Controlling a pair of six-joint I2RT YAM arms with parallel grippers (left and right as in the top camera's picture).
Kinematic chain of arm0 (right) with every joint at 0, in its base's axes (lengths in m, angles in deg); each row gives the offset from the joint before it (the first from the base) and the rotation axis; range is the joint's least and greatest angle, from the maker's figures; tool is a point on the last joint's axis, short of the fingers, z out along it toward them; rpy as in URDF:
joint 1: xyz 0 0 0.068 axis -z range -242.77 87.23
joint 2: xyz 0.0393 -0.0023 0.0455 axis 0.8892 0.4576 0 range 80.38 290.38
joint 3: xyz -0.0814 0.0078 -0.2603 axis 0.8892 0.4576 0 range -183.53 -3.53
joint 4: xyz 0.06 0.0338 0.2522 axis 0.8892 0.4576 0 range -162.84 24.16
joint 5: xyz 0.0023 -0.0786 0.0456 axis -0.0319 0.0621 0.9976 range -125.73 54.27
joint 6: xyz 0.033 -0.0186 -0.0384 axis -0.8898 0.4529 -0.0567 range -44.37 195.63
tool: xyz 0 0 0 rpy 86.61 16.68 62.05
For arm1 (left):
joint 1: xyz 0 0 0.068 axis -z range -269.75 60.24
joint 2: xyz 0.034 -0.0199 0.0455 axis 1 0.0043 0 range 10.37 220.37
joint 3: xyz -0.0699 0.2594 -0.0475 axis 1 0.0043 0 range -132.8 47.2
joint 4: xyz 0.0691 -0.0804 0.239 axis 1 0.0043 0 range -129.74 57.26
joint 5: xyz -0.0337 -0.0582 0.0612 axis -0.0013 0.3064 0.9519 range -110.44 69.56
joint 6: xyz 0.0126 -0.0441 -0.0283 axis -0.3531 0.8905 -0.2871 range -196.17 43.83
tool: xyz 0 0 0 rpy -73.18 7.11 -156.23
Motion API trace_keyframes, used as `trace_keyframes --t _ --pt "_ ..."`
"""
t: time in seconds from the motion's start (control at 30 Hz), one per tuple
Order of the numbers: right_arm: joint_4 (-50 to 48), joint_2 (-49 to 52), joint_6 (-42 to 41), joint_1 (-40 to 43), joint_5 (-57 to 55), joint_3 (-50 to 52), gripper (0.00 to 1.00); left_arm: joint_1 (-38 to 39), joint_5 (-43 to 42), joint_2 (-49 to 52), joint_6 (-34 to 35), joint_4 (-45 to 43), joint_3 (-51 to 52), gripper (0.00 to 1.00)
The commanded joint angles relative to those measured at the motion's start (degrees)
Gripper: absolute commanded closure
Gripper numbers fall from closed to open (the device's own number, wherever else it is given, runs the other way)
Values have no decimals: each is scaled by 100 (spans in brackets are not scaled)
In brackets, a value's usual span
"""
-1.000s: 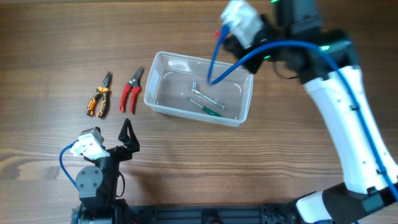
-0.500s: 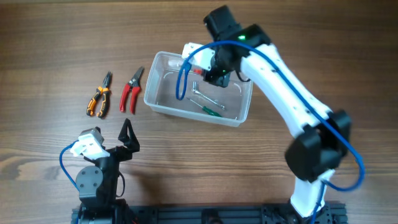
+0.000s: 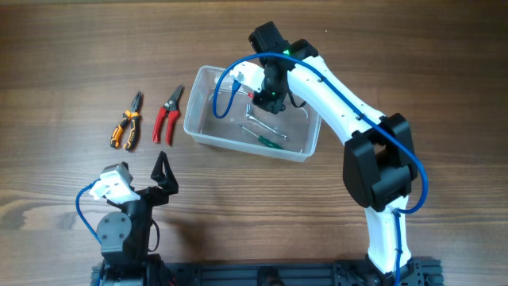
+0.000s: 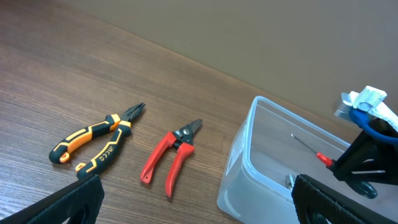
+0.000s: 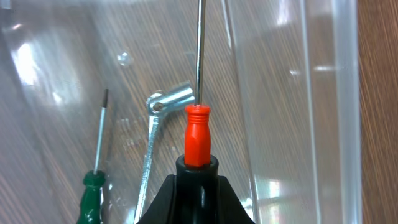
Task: Pack container
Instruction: 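Place the red-black screwdriver into the container and open the gripper, then raise the right arm away from the container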
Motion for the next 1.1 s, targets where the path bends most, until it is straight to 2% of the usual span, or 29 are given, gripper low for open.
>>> trace_keyframes --t 0.0,0.03,0.1,0.47,0.6,0.73,0.83,0.9,1.0,1.07 --pt "-7 33 -343 109 -339 0 82 -48 55 -24 70 -17 17 0" --pt "-4 33 -367 127 -337 0 53 -48 55 -24 70 -17 17 0" --pt "0 33 -380 131 -339 0 45 -48 55 -24 70 -17 17 0" --pt "127 -332 -1176 125 -337 -52 45 -48 55 -24 70 -17 17 0" --pt "74 -1019 -2240 131 -339 -352 43 -48 55 -24 70 -17 17 0" --pt "308 -1943 -3567 262 -918 -667 35 -48 55 -24 70 -17 17 0" --pt "588 -2717 -4330 734 -1541 -667 27 -48 55 -24 70 -17 17 0" --pt "927 -3139 -4686 1379 -1582 -667 25 -48 55 -24 70 -17 17 0" --pt "1464 -3335 -4857 2271 -1556 -664 25 -48 55 -24 70 -17 17 0" --pt "1823 -3305 -4804 2785 -1561 -660 19 -48 55 -24 70 -17 17 0"
